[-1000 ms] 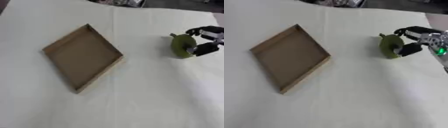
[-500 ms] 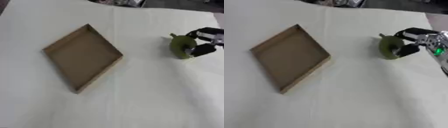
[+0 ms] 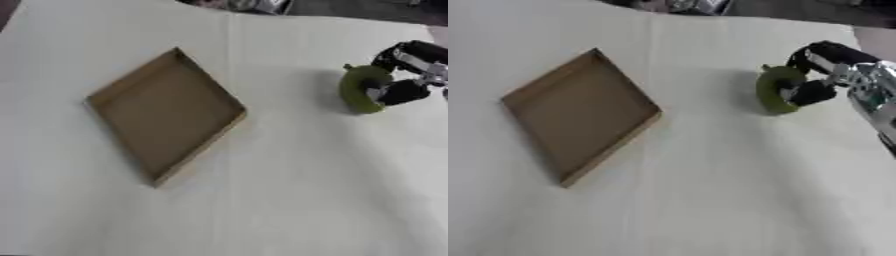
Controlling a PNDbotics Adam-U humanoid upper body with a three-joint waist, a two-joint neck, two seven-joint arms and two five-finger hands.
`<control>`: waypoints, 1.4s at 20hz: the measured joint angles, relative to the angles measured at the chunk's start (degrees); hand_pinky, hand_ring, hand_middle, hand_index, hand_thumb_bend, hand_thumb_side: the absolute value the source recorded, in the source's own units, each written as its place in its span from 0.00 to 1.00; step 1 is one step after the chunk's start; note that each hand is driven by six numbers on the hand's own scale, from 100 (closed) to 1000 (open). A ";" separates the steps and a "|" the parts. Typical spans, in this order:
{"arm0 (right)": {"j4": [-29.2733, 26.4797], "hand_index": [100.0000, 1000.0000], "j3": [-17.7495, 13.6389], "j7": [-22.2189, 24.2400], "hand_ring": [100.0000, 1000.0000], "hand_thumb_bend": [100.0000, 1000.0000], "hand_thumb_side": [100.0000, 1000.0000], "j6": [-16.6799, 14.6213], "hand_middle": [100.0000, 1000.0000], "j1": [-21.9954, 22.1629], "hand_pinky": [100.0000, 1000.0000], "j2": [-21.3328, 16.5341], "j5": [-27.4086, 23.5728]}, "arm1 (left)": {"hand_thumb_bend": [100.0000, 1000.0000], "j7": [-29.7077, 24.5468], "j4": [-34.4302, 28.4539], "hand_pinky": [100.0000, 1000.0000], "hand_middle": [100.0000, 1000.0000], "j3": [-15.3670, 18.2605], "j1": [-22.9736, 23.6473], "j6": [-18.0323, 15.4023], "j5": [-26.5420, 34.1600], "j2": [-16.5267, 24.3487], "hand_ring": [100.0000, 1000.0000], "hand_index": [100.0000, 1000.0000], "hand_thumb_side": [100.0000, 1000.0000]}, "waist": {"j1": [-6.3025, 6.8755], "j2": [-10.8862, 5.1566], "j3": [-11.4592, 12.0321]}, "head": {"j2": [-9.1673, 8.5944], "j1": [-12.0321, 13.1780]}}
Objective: Pick up objects on the table and place them in the box.
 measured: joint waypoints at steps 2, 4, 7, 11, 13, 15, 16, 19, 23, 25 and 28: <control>-3.28 0.69 0.02 -2.60 0.67 0.00 0.20 -1.22 0.56 0.61 0.72 -0.59 1.30 | 0.00 0.00 0.00 0.59 0.60 -0.04 -0.03 0.00 0.04 0.00 0.65 0.79 0.55 | -0.01 0.00 0.00 | 0.00 0.05; -7.54 0.69 -0.04 -5.01 0.66 0.00 0.19 -2.30 0.56 1.30 0.71 -1.60 3.07 | 0.00 0.00 0.00 0.59 0.60 -0.06 -0.03 0.00 0.10 0.00 0.65 0.79 0.55 | -0.01 0.00 -0.01 | 0.01 0.09; -14.28 0.68 -0.74 -7.85 0.65 0.00 0.19 -2.96 0.56 1.81 0.69 -2.99 5.47 | 0.00 0.00 0.00 0.59 0.60 -0.16 -0.03 0.00 0.12 0.00 0.65 0.79 0.55 | -0.02 0.00 -0.10 | 0.01 0.19; -23.02 0.68 -2.09 -9.87 0.64 0.00 0.18 -3.09 0.56 1.58 0.69 -4.52 7.91 | 0.00 0.00 0.00 0.59 0.59 -0.16 -0.03 0.00 0.12 0.00 0.65 0.79 0.55 | -0.02 -0.01 -0.27 | 0.01 0.21; -26.83 0.68 -2.67 -10.05 0.64 0.00 0.17 -3.11 0.56 0.78 0.68 -4.93 8.48 | 0.00 0.00 0.00 0.59 0.59 -0.17 -0.03 0.00 0.12 0.00 0.65 0.79 0.55 | -0.03 -0.02 -0.32 | 0.01 0.21; -29.60 0.68 -2.91 -10.02 0.64 0.00 0.15 -3.44 0.57 -0.50 0.68 -5.03 8.64 | 0.00 0.00 0.00 0.58 0.59 -0.17 -0.03 0.00 0.13 0.00 0.65 0.79 0.55 | -0.10 -0.05 -0.31 | 0.02 0.21; -30.46 0.68 -2.82 -10.03 0.64 0.00 0.16 -4.05 0.57 -1.77 0.68 -5.00 8.59 | 0.00 0.00 0.00 0.58 0.59 -0.17 -0.03 0.00 0.14 0.00 0.65 0.79 0.55 | -0.12 -0.06 -0.24 | 0.03 0.21; -31.67 0.68 -1.46 -9.65 0.62 0.00 0.15 -6.63 0.57 -6.33 0.67 -3.84 7.92 | 0.00 0.00 0.00 0.59 0.59 -0.19 -0.03 0.00 0.20 0.00 0.65 0.79 0.55 | -0.14 -0.33 -0.01 | 0.12 0.21; -32.02 0.68 1.53 -7.34 0.61 0.00 0.14 -9.14 0.57 -12.23 0.67 0.84 7.71 | 0.00 0.01 0.00 0.59 0.59 -0.23 -0.21 -0.01 0.40 0.00 0.65 0.79 0.55 | -0.18 -0.48 0.48 | 0.43 0.12; -32.09 0.68 2.85 -5.87 0.60 0.00 0.13 -9.64 0.56 -14.21 0.67 3.50 7.84 | 0.00 0.00 0.00 0.59 0.59 -0.41 -0.51 -0.03 0.45 0.00 0.65 0.79 0.55 | -0.22 -0.54 0.70 | 0.59 0.03; -32.09 0.68 4.42 -3.78 0.60 0.00 0.12 -9.56 0.56 -15.60 0.67 7.14 8.44 | 0.00 -0.13 0.00 0.59 0.59 -0.58 -0.71 -0.17 0.50 0.00 0.65 0.79 0.55 | -0.27 -0.54 0.91 | 0.61 -0.08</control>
